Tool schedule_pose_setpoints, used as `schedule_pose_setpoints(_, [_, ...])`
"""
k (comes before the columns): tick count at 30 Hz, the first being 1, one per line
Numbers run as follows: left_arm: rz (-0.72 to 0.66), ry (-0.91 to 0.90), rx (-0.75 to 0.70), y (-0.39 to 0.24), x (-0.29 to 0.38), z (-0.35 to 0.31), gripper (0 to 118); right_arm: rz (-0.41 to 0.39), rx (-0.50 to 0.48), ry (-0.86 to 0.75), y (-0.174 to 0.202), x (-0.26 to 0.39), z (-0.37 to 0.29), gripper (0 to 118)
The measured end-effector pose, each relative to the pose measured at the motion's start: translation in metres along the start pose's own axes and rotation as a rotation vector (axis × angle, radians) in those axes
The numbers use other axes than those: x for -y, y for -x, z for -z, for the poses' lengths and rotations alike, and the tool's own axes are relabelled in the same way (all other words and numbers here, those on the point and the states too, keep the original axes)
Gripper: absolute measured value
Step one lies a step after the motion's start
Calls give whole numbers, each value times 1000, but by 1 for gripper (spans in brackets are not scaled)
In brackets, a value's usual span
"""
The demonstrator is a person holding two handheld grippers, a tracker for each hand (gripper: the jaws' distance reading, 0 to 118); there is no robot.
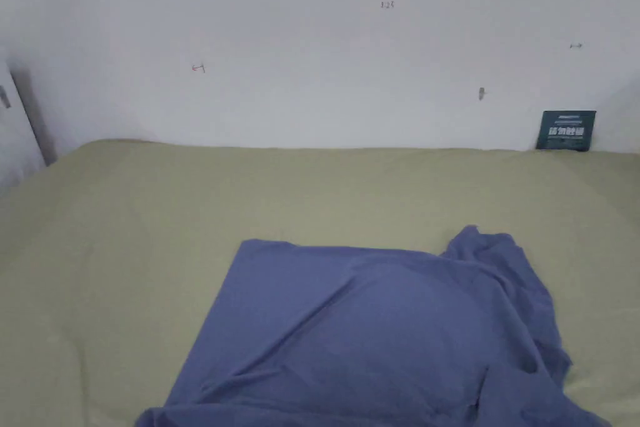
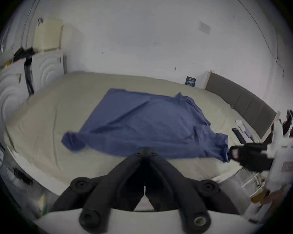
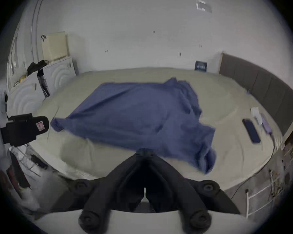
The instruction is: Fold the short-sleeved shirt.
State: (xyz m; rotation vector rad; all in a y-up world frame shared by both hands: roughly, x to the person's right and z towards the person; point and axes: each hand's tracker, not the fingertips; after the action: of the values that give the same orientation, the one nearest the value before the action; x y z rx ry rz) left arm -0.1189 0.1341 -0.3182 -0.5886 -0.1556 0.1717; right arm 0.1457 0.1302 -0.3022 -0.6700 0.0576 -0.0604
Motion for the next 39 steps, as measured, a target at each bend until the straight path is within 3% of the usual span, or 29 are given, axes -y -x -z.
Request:
schedule_pose_setpoints(4, [51, 76, -78, 19, 3, 11, 0, 9, -36, 59, 0, 8, 6, 1])
schedule_pose_setpoints(6, [-23, 72, -152, 40, -10, 21, 0, 8, -34, 55, -5, 3, 5, 1])
schedule_pose_setpoints(7, [-83, 59, -183, 55, -18, 27, 6, 14, -39, 47, -9, -1, 4, 1])
schedule_pose_setpoints(8, [-127, 50, -223, 69, -24, 32, 22, 23, -44, 36, -14, -6, 3, 1])
schedule_pose_setpoints(9, [-181, 52, -277, 85, -33, 41, 58, 32, -44, 25, -20, -12, 1, 1])
schedule_pose_setpoints(10, [-229, 72, -316, 99, -40, 49, 78, 35, -47, 20, -25, -17, 0, 1])
schedule_pose_setpoints(11, [-271, 84, -356, 114, -42, 56, 83, 38, -52, 19, -30, -22, -1, 1])
schedule_pose_setpoints(15, [-505, 113, -402, 162, -40, 79, 83, 51, -60, 15, -52, -38, -5, 2])
schedule_pose_setpoints(17, [-599, 127, -326, 179, -36, 89, 83, 55, -51, 6, -63, -44, -7, 2])
schedule_pose_setpoints(20, [-658, 174, -276, 185, -33, 106, 83, 90, -40, 10, -79, -52, -5, 2])
schedule_pose_setpoints(23, [-577, 180, -213, 178, -33, 115, 75, 166, -21, 28, -99, -59, 2, 4])
schedule_pose_setpoints(24, [-538, 164, -196, 174, -34, 115, 49, 185, -16, 31, -107, -61, 7, 17])
schedule_pose_setpoints(25, [-503, 168, -194, 170, -36, 116, 15, 208, 12, 54, -116, -64, 13, 40])
schedule_pose_setpoints(26, [-469, 171, -221, 165, -36, 117, 3, 213, 35, 89, -125, -66, 22, 68])
schedule_pose_setpoints(27, [-443, 164, -234, 162, -38, 115, 3, 215, 38, 153, -133, -66, 34, 84])
schedule_pose_setpoints(28, [-431, 164, -220, 160, -39, 115, 3, 230, 67, 176, -141, -66, 44, 84])
schedule_pose_setpoints(31, [-357, 155, -231, 147, -46, 108, 3, 234, 188, 310, -152, -66, 76, 84])
schedule_pose_setpoints(34, [-323, 163, -231, 144, -50, 106, 3, 321, 136, 296, -159, -61, 103, 84])
schedule_pose_setpoints(36, [-330, 167, -232, 142, -50, 106, 3, 320, 161, 354, -156, -61, 116, 79])
schedule_pose_setpoints(37, [-333, 170, -230, 140, -50, 106, 3, 269, 178, 364, -152, -60, 117, 61])
schedule_pose_setpoints(38, [-330, 172, -230, 146, -48, 107, 3, 229, 193, 342, -148, -60, 114, 22])
schedule_pose_setpoints(39, [-309, 174, -234, 144, -49, 106, 3, 171, 208, 301, -143, -60, 109, 3])
